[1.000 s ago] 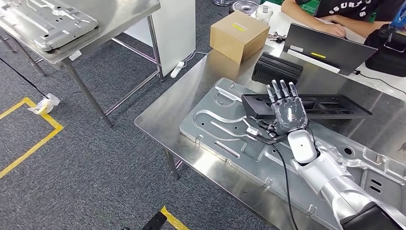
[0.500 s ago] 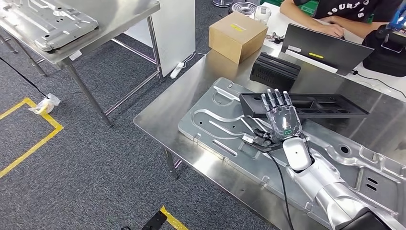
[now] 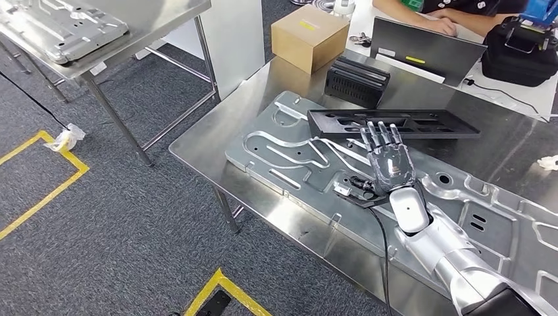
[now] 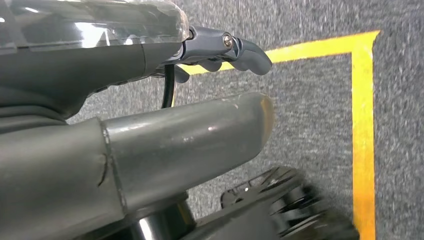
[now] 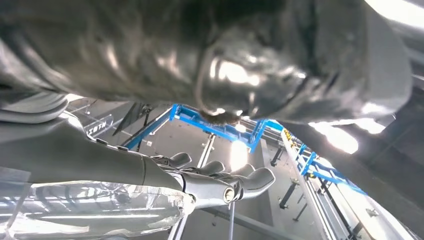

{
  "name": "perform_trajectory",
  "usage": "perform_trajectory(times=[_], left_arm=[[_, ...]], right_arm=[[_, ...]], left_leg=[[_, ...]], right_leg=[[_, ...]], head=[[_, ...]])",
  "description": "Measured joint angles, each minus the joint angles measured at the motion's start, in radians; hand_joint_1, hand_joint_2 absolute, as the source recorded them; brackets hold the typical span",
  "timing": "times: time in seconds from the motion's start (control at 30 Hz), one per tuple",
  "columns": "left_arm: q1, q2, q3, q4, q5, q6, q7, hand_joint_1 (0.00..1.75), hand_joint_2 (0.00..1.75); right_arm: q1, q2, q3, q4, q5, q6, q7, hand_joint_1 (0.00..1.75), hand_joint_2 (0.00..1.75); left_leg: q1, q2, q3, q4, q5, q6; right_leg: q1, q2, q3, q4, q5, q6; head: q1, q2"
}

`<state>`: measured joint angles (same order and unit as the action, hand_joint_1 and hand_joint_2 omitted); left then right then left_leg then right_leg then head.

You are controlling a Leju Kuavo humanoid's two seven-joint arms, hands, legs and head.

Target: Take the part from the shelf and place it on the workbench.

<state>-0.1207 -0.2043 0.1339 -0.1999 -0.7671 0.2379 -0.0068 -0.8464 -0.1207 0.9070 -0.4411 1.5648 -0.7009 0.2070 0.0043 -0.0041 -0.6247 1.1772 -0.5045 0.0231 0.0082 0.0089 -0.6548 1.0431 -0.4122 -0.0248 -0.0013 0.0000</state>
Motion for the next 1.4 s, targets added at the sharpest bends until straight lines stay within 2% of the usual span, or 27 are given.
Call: perform_trajectory(times=[0.07,0.13,0.2,0.27,0.33,0.37,0.4,0.43,0.47,0.53,0.6,0.7,0.73,0.77,0.83,0.87,0.9,0.93,0.97,1.03,1.07,1.1,1.17,1.23,1.3,1.37,1.4], left_arm=[[-0.002,0.001,0.0,-0.001,0.0,0.001,0.0,0.0,0.0],[-0.003,0.001,0.0,-0.002,0.0,0.001,-0.001,0.0,0.0],[-0.003,0.0,0.0,-0.002,0.0,0.002,0.0,0.0,0.0],[-0.004,-0.001,0.001,-0.002,-0.001,0.004,0.0,0.0,0.0],[-0.003,-0.002,0.001,-0.002,-0.001,0.004,0.0,0.0,0.0],[-0.002,-0.002,0.001,-0.002,-0.001,0.004,0.0,0.0,0.0],[-0.001,-0.002,0.001,-0.002,-0.001,0.004,0.0,0.0,0.0],[0.0,-0.002,0.001,-0.002,-0.001,0.004,0.0,0.0,0.0],[0.0,-0.003,0.001,-0.002,-0.002,0.005,0.0,0.0,0.0],[-0.001,-0.003,0.001,-0.002,-0.002,0.005,0.0,0.0,0.0],[-0.001,-0.003,0.001,-0.002,-0.003,0.006,0.0,0.0,0.0],[0.001,-0.003,0.001,-0.002,-0.007,0.008,0.0,0.0,0.0],[0.002,-0.003,0.001,-0.002,-0.007,0.008,0.0,0.0,0.0],[0.002,-0.003,0.001,-0.002,-0.007,0.008,0.0,0.0,0.0],[0.003,-0.003,0.001,-0.002,-0.007,0.008,0.0,0.0,0.0],[0.004,-0.003,0.001,-0.002,-0.007,0.008,0.001,0.0,0.0],[0.004,-0.003,0.001,-0.002,-0.007,0.008,0.001,0.0,0.0],[0.005,-0.003,0.001,-0.002,-0.007,0.008,0.002,0.0,0.0],[0.005,-0.003,0.001,-0.002,-0.007,0.008,0.003,0.0,0.0],[0.004,-0.002,0.001,-0.002,-0.007,0.009,0.003,0.0,0.0],[0.003,-0.002,0.001,-0.002,-0.007,0.009,0.004,0.0,0.0],[0.003,-0.001,0.001,-0.002,-0.008,0.009,0.004,0.0,0.0],[0.004,-0.001,0.001,-0.002,-0.008,0.01,0.004,0.0,0.0],[0.003,-0.002,0.002,-0.002,-0.008,0.01,0.004,0.0,0.0],[0.002,-0.005,0.002,-0.002,-0.009,0.009,0.003,0.0,0.0],[0.005,-0.006,0.002,-0.002,-0.009,0.009,0.003,0.0,0.0],[0.007,-0.006,0.002,-0.002,-0.009,0.009,0.003,0.0,0.0]], right_arm=[[-0.001,0.0,-0.001,0.0,0.0,0.0,0.001,0.0,0.0],[-0.001,0.0,-0.001,0.001,0.0,0.0,0.002,0.0,0.0],[0.0,0.0,-0.001,0.001,0.0,0.0,0.004,0.0,0.0],[0.0,0.0,-0.001,0.002,0.0,0.0,0.005,0.0,0.0],[0.0,0.0,-0.001,0.003,0.001,0.0,0.006,0.0,0.0],[0.001,0.0,-0.002,0.004,0.001,0.0,0.006,0.0,0.0],[0.003,0.0,-0.002,0.005,0.001,0.0,0.006,0.0,0.0],[0.004,0.0,-0.002,0.006,0.001,0.0,0.006,0.0,0.0],[0.004,0.0,-0.002,0.007,0.001,0.0,0.006,0.0,0.0],[0.002,0.0,-0.002,0.008,0.0,0.0,0.006,0.0,0.0],[0.002,0.001,-0.004,0.008,-0.002,-0.001,0.006,0.0,0.0],[0.005,0.002,-0.007,0.008,-0.003,-0.001,0.006,0.0,0.0],[0.006,0.003,-0.007,0.008,-0.003,-0.001,0.006,0.0,0.0],[0.006,0.003,-0.008,0.008,-0.003,-0.001,0.006,0.0,0.0],[0.007,0.004,-0.008,0.008,-0.003,-0.001,0.006,0.0,0.0],[0.009,0.004,-0.009,0.008,-0.003,-0.001,0.006,0.0,0.0],[0.011,0.004,-0.009,0.008,-0.003,-0.001,0.006,0.0,0.0],[0.013,0.004,-0.009,0.008,-0.003,0.0,0.005,0.0,0.0],[0.015,0.004,-0.011,0.008,-0.003,0.0,0.004,0.0,0.0],[0.016,0.004,-0.018,0.008,-0.003,-0.001,0.0,0.0,0.0],[0.016,0.004,-0.021,0.008,-0.003,-0.001,-0.002,0.0,0.0],[0.016,0.005,-0.024,0.007,-0.004,-0.001,-0.003,0.0,0.0],[0.018,0.005,-0.03,0.007,-0.004,-0.001,-0.008,0.0,0.0],[0.02,0.005,-0.036,0.007,-0.004,-0.001,-0.011,0.0,0.0],[0.02,0.004,-0.042,0.008,-0.004,-0.001,-0.013,0.0,0.0],[0.026,0.003,-0.047,0.008,-0.004,-0.001,-0.014,0.0,0.0],[0.031,0.002,-0.049,0.008,-0.004,0.0,-0.015,0.0,0.0]], left_leg=[[-0.013,0.001,0.081,-0.118,0.002,0.02],[-0.019,0.001,0.098,-0.158,0.006,0.023],[-0.014,0.004,0.096,-0.183,0.032,0.031],[-0.007,0.009,0.084,-0.205,0.065,0.036],[-0.005,0.01,0.058,-0.208,0.088,0.035],[-0.004,0.01,0.043,-0.205,0.097,0.033],[-0.002,0.011,0.028,-0.202,0.106,0.029],[0.001,0.012,0.012,-0.196,0.114,0.025],[0.004,0.012,-0.004,-0.188,0.121,0.02],[0.008,0.012,-0.033,-0.167,0.13,0.008],[0.006,0.012,-0.048,-0.155,0.139,-0.006],[0.008,0.01,-0.056,-0.151,0.146,-0.028],[0.01,0.009,-0.066,-0.133,0.125,-0.033],[0.012,0.008,-0.082,-0.092,0.088,-0.037],[0.013,0.008,-0.125,0.038,-0.002,-0.043],[0.013,0.008,-0.142,0.101,-0.029,-0.044],[0.012,0.008,-0.144,0.136,-0.034,-0.043],[0.011,0.008,-0.129,0.134,-0.022,-0.039],[0.009,0.007,-0.092,0.091,0.001,-0.032],[0.001,0.005,0.011,-0.056,0.031,-0.01],[-0.002,0.004,0.051,-0.115,0.035,-0.001],[-0.006,0.003,0.072,-0.151,0.033,0.006],[-0.01,0.005,0.079,-0.171,0.037,0.012],[-0.007,0.016,0.084,-0.197,0.054,0.019],[-0.001,0.028,0.085,-0.216,0.069,0.025],[0.0,0.039,0.078,-0.216,0.072,0.027],[0.0,0.046,0.075,-0.213,0.071,0.026]], right_leg=[[0.002,-0.002,-0.007,0.0,0.013,0.005],[-0.003,-0.003,-0.008,-0.006,0.029,0.016],[-0.005,-0.002,-0.014,-0.007,0.027,0.027],[-0.005,-0.001,-0.035,0.045,-0.039,0.037],[-0.012,-0.002,-0.064,0.161,-0.13,0.048],[-0.017,-0.003,-0.072,0.214,-0.151,0.054],[-0.022,-0.003,-0.068,0.244,-0.149,0.06],[-0.027,-0.004,-0.047,0.239,-0.127,0.066],[-0.032,-0.005,-0.01,0.201,-0.099,0.072],[-0.037,-0.005,0.083,0.071,-0.087,0.078],[-0.033,-0.003,0.129,-0.007,-0.111,0.067],[-0.029,-0.003,0.121,-0.014,-0.101,0.032],[-0.029,-0.005,0.115,-0.016,-0.092,0.021],[-0.03,-0.006,0.107,-0.018,-0.082,0.012],[-0.026,-0.007,0.087,-0.017,-0.067,0.003],[-0.024,-0.007,0.077,-0.017,-0.06,0.001],[-0.021,-0.007,0.068,-0.016,-0.054,0.001],[-0.018,-0.006,0.06,-0.016,-0.048,0.001],[-0.015,-0.006,0.054,-0.015,-0.043,0.001],[-0.01,-0.006,0.048,-0.014,-0.036,0.004],[-0.011,-0.006,0.046,-0.015,-0.032,0.009],[-0.013,-0.005,0.046,-0.016,-0.028,0.014],[-0.016,-0.001,0.045,-0.022,-0.018,0.028],[-0.014,0.002,0.036,-0.012,-0.028,0.038],[-0.016,0.001,-0.003,0.068,-0.08,0.047],[-0.021,0.0,-0.058,0.191,-0.137,0.057],[-0.024,-0.002,-0.074,0.228,-0.145,0.062]], head=[[0.001,0.0],[0.0,0.0],[0.0,0.0],[0.002,0.0],[0.004,0.0],[0.005,0.0],[0.004,0.0],[0.004,0.0],[0.004,0.0],[0.004,0.0],[0.003,0.0],[0.002,0.0],[0.001,0.0],[0.001,0.0],[-0.001,0.0],[-0.001,0.0],[-0.001,0.0],[-0.001,0.0],[-0.001,0.0],[-0.001,0.0],[0.0,0.0],[0.0,0.0],[-0.001,0.0],[0.0,0.0],[0.002,0.0],[0.003,0.0],[0.003,0.0]])
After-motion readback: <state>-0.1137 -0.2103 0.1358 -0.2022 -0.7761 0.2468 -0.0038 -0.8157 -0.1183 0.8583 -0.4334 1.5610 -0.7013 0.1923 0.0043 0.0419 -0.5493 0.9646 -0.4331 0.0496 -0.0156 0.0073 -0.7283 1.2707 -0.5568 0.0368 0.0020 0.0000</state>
